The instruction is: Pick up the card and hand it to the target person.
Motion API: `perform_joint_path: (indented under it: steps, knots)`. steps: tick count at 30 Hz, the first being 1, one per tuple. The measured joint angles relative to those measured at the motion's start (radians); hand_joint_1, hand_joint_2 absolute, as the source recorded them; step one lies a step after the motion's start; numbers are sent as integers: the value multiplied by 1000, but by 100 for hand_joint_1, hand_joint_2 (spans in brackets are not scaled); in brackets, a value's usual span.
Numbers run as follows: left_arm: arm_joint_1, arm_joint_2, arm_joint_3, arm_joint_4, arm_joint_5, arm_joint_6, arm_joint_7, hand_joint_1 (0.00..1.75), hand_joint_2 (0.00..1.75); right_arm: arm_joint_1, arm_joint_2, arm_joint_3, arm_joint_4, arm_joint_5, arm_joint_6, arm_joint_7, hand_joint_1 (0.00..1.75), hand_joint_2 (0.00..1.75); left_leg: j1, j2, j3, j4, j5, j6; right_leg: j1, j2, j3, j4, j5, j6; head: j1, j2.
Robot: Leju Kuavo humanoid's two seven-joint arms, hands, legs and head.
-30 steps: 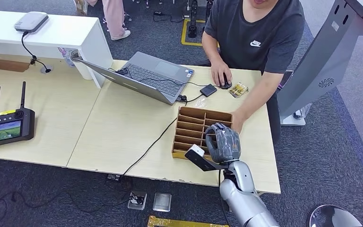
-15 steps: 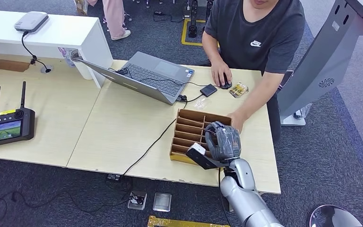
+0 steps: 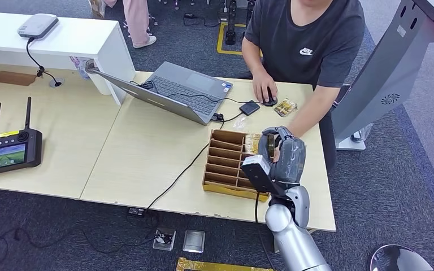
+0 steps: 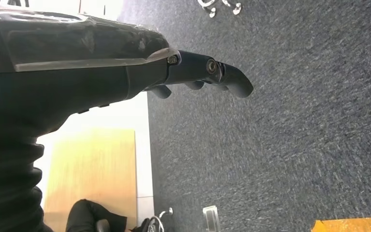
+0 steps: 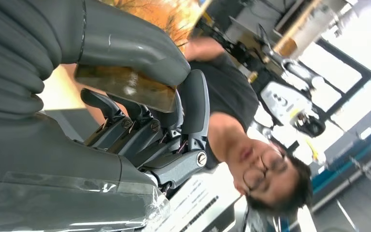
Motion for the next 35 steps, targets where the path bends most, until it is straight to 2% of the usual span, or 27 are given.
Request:
perform_joint_path:
  steps: [5,10,15,19,24,25,28,29,31,35]
  knots:
    - [0,0,0,0,1,5,0,0,175,-6,-10,0,-115,-1,0,37,175,175,0,0,0,0,0,0,0,0,0,0,0,0,0,0]
    - [-1,0,-1,0,-5,7,-6,0,175,-81,-27,-3,-113,38,1,52,175,175,0,0,0,0,0,0,0,0,0,0,0,0,0,0]
    - [-3,0,-5,0,-15,13,-20,0,175,-217,-44,-16,8,142,3,96,175,175,0,0,0,0,0,0,0,0,0,0,0,0,-1,0]
    - [-4,0,-11,0,-26,15,-28,0,175,-321,-59,-35,148,231,4,163,175,175,0,0,0,0,0,0,0,0,0,1,0,0,0,0]
    - [-6,0,-23,0,-27,16,-29,0,175,-407,-74,-44,314,309,4,239,175,175,0,0,-1,0,0,0,0,0,0,0,0,0,0,0]
    - [-6,0,-25,0,-27,16,-29,0,175,-416,-77,-44,339,320,4,250,164,175,0,0,-1,0,0,0,0,0,0,0,0,0,0,0]
    - [-6,0,-31,0,-27,17,-29,0,175,-437,-80,-44,403,352,4,272,38,175,0,0,-1,0,0,0,0,0,-1,0,0,0,-1,0]
    - [-6,0,-32,0,-27,17,-29,0,175,-442,-81,-44,419,361,4,276,5,175,0,0,-1,0,0,0,0,0,-1,0,0,0,-1,0]
    - [-5,0,-33,0,-27,17,-29,0,175,-445,-81,-44,443,377,4,277,0,175,0,0,-1,0,0,0,0,0,-1,0,0,0,-1,0]
    - [-5,-1,-34,0,-26,17,-28,0,175,-441,-80,-48,463,392,3,257,0,175,0,0,-1,0,0,0,0,0,-1,0,0,0,-1,0]
